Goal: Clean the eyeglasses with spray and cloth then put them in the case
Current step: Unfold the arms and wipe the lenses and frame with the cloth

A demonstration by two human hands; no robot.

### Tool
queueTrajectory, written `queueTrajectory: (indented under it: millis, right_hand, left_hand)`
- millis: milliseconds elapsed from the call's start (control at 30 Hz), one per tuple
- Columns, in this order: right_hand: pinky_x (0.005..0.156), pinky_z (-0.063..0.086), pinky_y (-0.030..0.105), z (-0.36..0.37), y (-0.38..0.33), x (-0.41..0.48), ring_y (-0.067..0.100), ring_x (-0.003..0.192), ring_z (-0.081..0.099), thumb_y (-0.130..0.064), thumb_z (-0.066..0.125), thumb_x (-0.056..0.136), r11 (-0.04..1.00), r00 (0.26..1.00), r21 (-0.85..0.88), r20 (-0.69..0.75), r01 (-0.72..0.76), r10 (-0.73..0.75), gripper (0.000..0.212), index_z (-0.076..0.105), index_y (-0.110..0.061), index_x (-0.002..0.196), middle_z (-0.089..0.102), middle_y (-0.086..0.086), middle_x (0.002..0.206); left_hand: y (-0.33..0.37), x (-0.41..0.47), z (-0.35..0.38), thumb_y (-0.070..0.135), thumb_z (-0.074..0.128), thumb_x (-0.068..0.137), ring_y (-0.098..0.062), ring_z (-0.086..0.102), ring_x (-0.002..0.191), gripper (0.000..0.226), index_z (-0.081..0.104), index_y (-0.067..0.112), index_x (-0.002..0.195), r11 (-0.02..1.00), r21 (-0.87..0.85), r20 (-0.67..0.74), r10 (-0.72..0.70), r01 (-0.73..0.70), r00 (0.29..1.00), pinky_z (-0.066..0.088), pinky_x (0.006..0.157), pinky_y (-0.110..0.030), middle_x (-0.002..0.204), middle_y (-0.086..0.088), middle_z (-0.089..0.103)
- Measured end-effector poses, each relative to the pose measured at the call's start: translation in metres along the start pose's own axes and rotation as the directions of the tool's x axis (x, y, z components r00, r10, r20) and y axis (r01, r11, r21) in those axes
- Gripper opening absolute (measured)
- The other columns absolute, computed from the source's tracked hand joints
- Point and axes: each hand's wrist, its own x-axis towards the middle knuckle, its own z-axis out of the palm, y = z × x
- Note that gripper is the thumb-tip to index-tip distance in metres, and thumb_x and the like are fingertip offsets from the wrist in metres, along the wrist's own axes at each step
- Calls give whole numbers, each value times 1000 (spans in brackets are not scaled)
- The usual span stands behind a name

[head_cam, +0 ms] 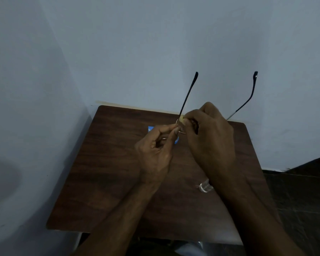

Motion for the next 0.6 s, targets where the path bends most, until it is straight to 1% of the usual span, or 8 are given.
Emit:
queueTrajectory:
  millis: [67, 167, 267, 333, 433, 533, 567, 600]
  right_hand:
    - [57, 44, 28, 0, -2, -1, 9, 69, 51, -16, 73, 95, 1000, 1000, -24, -9, 11, -11, 6, 74, -13, 90, 56, -2, 88]
    - [58, 39, 21, -1, -3, -12, 7, 73, 49, -15, 75, 93, 999, 998, 45, 58, 4, -7, 2, 75, -17, 95, 53, -8, 89]
    - [57, 37, 16, -7, 5, -15, 7, 72, 48, -14, 78, 92, 1000, 999, 6, 40, -1, 1, 5, 73, -15, 94, 55, -3, 91]
    - [56, 43, 21, -8, 7, -14, 9, 72, 51, -12, 78, 91, 1000, 1000, -5, -14, 15, -15, 7, 73, -12, 95, 58, 0, 92]
    - [58, 50, 25, -6, 2, -19, 5, 76, 51, -13, 79, 91, 994, 1000, 103, 7, 17, -18, 9, 72, -16, 97, 57, -4, 95]
    - [58, 52, 28, -9, 7, -26, 4, 76, 49, -14, 79, 91, 995, 999, 95, -29, 22, -20, 9, 71, -16, 95, 56, -6, 94]
    - [59, 50, 24, -12, 13, -27, 3, 76, 47, -14, 79, 90, 997, 998, 79, -59, 13, -9, 9, 72, -15, 94, 56, -6, 94]
    - [62, 46, 14, -15, 18, -28, 1, 77, 44, -13, 80, 90, 998, 995, 60, -95, 6, -1, 8, 72, -14, 93, 55, -6, 93]
  left_hand:
    - [0, 1, 1, 7, 79, 92, -2, 77, 95, 18, 78, 3, 110, 1000, -19, -7, -12, 12, 1000, 62, 82, -21, 104, 3, 79]
    - [-3, 4, -2, 16, 78, 94, -8, 78, 99, 23, 77, 7, 115, 999, -15, -22, -38, 38, 999, 64, 83, -27, 107, 0, 80]
    - [-3, 4, -1, 20, 79, 94, -11, 79, 98, 24, 77, 8, 115, 999, 5, -40, -34, 34, 999, 66, 83, -30, 106, -3, 81]
    - [2, 5, 3, 18, 79, 94, -11, 79, 97, 21, 77, 11, 114, 1000, -1, -38, -23, 23, 999, 66, 83, -30, 105, -2, 81]
    - [6, 6, 4, 12, 80, 93, -7, 78, 99, 22, 76, 13, 115, 1000, -17, -34, -24, 24, 999, 64, 84, -28, 106, 5, 79]
    - [6, 5, 4, 14, 79, 95, -11, 79, 98, 20, 76, 11, 114, 997, -40, -49, -74, 72, 996, 67, 83, -38, 105, 2, 80]
    - [7, 5, 5, 15, 78, 95, -12, 80, 97, 20, 76, 8, 114, 995, -52, -54, -92, 90, 994, 67, 82, -40, 104, 0, 81]
    - [7, 5, 5, 18, 77, 96, -12, 80, 96, 22, 76, 6, 114, 993, -64, -63, -107, 103, 992, 67, 82, -41, 103, -1, 81]
